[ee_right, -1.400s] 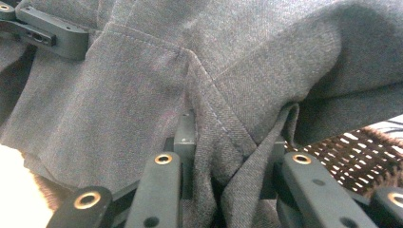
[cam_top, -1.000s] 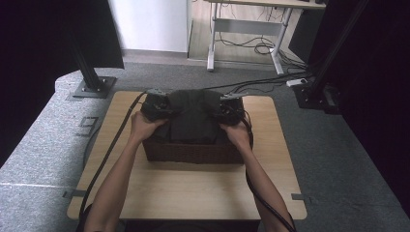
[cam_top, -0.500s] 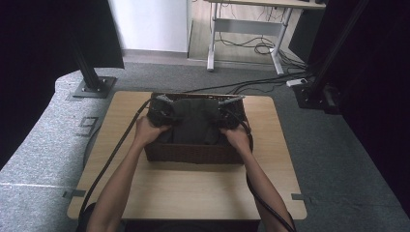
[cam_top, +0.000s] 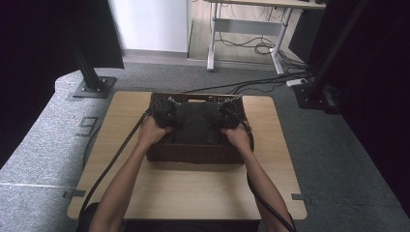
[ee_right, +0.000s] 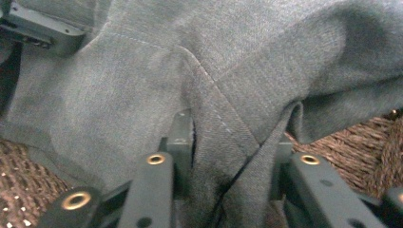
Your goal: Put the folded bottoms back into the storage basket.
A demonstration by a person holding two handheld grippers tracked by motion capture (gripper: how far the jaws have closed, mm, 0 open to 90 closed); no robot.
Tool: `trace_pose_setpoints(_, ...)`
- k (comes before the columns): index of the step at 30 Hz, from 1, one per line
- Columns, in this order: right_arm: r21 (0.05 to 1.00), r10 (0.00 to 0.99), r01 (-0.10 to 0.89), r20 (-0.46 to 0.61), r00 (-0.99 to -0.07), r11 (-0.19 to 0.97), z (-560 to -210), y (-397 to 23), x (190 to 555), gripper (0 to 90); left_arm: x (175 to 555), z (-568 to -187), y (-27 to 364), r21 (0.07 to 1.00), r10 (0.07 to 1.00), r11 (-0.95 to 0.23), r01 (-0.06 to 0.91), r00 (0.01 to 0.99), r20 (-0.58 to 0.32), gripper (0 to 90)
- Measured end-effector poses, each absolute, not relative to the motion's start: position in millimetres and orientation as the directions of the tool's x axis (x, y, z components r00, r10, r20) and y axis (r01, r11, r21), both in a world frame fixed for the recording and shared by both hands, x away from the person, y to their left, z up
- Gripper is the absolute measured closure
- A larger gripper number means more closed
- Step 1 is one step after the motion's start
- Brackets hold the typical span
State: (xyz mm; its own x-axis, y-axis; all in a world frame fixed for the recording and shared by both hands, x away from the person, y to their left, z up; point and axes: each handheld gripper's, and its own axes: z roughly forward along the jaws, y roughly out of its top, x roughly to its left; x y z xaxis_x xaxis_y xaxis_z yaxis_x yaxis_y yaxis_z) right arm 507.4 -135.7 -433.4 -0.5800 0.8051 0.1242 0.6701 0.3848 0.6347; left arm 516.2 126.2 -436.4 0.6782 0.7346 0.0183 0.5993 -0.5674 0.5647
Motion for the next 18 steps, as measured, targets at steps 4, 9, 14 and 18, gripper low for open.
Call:
trace_pose_setpoints(4,0.629,0.835,0.684,0.099,-0.541,0.369,-434.0,-141.2,511.3,44.6,517.2,-438.1,127.4,0.509,0.767,-0.601,0.616,0.623,0.152,42.8)
trace_pose_setpoints(9,0.64,0.861,0.698,0.11,-0.497,0.322,-433.0,-156.4,514.3,33.4,514.9,-425.8,136.1,0.537,0.778,-0.584,0.609,0.609,0.155,31.5)
trace_pose_setpoints(14,0.672,0.836,0.66,0.111,-0.537,0.335,-427.0,-159.7,509.3,27.6,510.4,-417.0,143.9,0.587,0.777,-0.546,0.598,0.623,0.087,25.2)
trace_pose_setpoints(18,0.69,0.821,0.631,0.093,-0.564,0.355,-424.3,-158.9,502.2,20.1,505.3,-414.5,151.2,0.611,0.768,-0.518,0.599,0.639,0.024,17.4)
